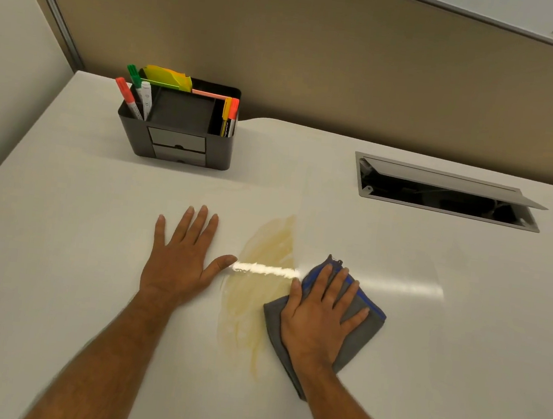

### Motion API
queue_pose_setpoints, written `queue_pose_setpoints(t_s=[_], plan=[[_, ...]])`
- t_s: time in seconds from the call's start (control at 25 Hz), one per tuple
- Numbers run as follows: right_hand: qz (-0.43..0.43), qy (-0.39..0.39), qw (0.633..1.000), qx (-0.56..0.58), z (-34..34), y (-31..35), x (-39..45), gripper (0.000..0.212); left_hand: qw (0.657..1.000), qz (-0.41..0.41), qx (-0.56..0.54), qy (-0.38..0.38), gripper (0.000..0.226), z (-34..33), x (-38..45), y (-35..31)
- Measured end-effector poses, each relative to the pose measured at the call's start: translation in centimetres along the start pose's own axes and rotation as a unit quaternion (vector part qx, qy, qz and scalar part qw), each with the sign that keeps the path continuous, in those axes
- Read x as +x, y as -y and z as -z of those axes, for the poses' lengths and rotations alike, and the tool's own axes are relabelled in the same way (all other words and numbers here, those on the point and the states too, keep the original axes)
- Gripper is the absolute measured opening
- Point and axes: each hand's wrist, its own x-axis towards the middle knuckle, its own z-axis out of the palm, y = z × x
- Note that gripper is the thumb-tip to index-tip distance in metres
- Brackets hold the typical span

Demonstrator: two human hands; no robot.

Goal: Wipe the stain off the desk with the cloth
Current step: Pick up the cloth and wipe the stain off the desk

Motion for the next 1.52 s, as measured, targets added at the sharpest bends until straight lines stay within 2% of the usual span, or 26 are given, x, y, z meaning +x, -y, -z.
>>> queue_pose_setpoints(t_s=[0.4, 0.72, 0.84, 1.04, 1.52], plan=[[0.053, -0.008, 0.999, -0.009, 0.0, 2.6, 6.7, 0.075, 1.000, -0.003, -0.001, -0.006, 0.097, 0.0, 0.1, 0.0], [0.204, 0.015, 0.978, -0.047, 0.6, 4.5, 12.8, 0.074, 1.000, -0.004, -0.011, -0.014, 0.097, 0.1, 0.1, 0.0], [0.307, 0.036, 0.949, -0.071, 1.1, 4.6, 14.7, 0.071, 1.000, -0.002, -0.008, -0.008, 0.098, 0.1, 0.2, 0.1], [0.465, 0.059, 0.879, -0.090, 2.0, 4.3, 16.6, 0.071, 1.000, -0.002, -0.010, -0.010, 0.097, 0.0, 0.4, 0.2], [0.613, 0.062, 0.776, -0.135, 2.1, 1.8, 13.2, 0.067, 1.000, -0.005, -0.022, -0.016, 0.095, -0.2, 0.2, 0.3]])
